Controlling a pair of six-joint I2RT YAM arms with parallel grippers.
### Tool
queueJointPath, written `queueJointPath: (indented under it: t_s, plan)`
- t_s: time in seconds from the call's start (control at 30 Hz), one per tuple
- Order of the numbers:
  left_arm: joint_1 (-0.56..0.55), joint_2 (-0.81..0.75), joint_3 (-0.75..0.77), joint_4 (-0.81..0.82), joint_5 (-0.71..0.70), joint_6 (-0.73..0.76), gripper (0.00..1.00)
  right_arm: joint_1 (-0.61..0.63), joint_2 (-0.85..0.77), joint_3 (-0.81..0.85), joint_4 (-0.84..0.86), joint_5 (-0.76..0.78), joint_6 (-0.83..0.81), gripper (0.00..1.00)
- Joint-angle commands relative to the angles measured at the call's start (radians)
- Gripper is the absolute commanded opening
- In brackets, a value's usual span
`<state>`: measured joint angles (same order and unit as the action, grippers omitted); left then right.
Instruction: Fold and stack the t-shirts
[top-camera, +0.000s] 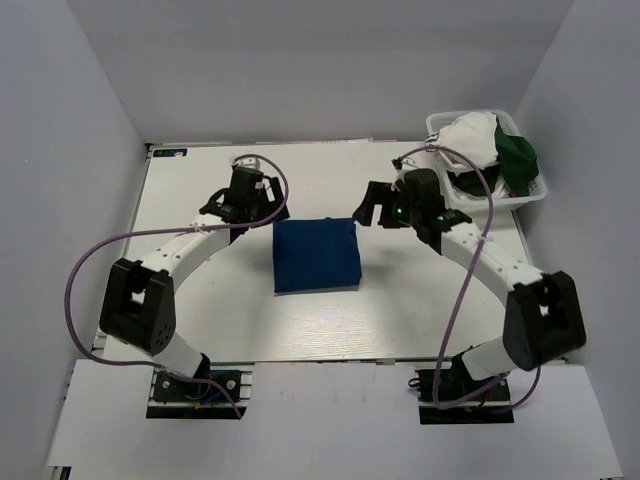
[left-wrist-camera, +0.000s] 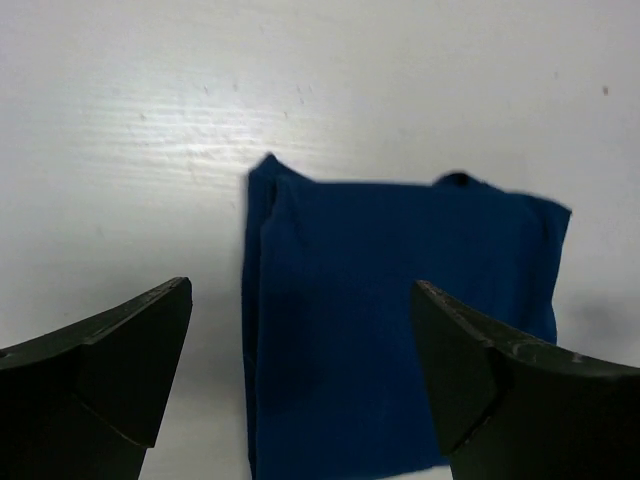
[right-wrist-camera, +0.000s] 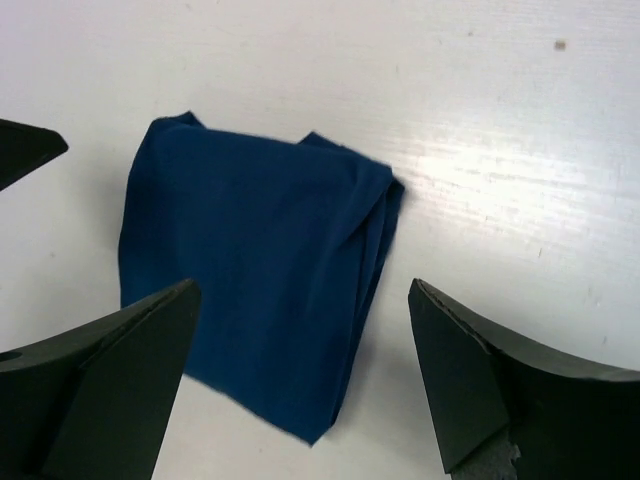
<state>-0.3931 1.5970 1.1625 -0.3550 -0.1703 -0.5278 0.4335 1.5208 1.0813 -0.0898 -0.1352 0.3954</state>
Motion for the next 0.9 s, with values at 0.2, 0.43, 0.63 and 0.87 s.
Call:
queueJointPath:
  t_s: [0.2,0.43,0.63,0.87]
  plan:
    - [-0.021,0.003,-0.205,0.142,0.284,0.046,0.92,-0.004,-0.240,-0.282,0.036,-0.030,0.060,0.90]
    - [-0.021,0.153,-0.172,0.113,0.249,0.046,0.43,-0.004,-0.349,-0.320,0.013,0.042,0.060,0.90]
    - [-0.006,0.259,-0.011,-0.001,0.123,0.078,0.00,-0.007,-0.370,-0.328,-0.008,0.118,0.051,0.90]
    - [0.037,0.448,0.336,-0.272,-0.185,0.209,0.00,-0.013,-0.372,-0.336,0.015,0.146,0.019,0.90]
